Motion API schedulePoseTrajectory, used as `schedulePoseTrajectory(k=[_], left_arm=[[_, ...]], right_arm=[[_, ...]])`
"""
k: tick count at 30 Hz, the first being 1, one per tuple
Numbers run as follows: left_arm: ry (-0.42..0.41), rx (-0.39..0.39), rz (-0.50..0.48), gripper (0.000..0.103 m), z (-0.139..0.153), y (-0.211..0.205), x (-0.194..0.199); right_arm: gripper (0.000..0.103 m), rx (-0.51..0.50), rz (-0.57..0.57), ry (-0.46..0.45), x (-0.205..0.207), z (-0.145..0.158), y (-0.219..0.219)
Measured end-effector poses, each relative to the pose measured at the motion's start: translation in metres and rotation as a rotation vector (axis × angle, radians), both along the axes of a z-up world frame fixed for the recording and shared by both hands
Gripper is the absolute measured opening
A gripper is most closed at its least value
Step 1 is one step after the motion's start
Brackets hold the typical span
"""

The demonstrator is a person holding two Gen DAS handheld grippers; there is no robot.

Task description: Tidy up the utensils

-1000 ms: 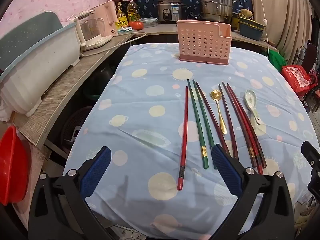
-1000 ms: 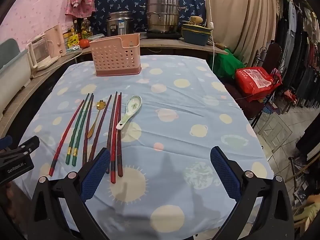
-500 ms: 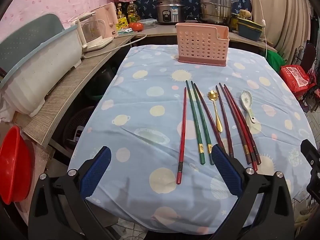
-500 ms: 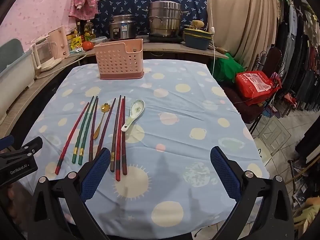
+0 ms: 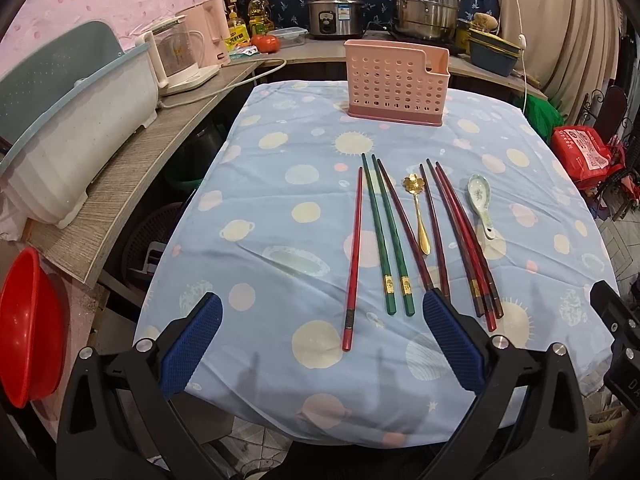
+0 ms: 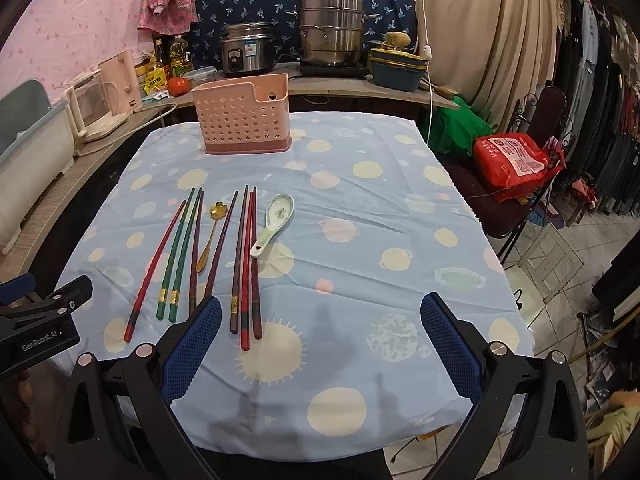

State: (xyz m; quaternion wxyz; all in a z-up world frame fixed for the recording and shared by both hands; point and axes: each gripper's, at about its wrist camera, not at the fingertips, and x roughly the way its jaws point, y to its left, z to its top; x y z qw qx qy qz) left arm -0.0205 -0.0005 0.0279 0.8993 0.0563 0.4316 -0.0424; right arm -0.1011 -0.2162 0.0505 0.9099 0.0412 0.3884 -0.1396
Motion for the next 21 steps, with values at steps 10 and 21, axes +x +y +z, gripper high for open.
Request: schedulePoseTrajectory(k=[10, 21], left_arm=[[-0.001, 0.008, -0.003, 0.096, 0.012, 0.0, -0.003], [-0.01, 0.012, 0.0, 0.096, 0.02, 0.0, -0.003]], right_arm=[[0.096, 0.016, -0.002, -0.001, -0.002, 0.012, 0.0], [0.096, 0.012, -0.001, -0.01, -0.001, 0.016, 0.001]])
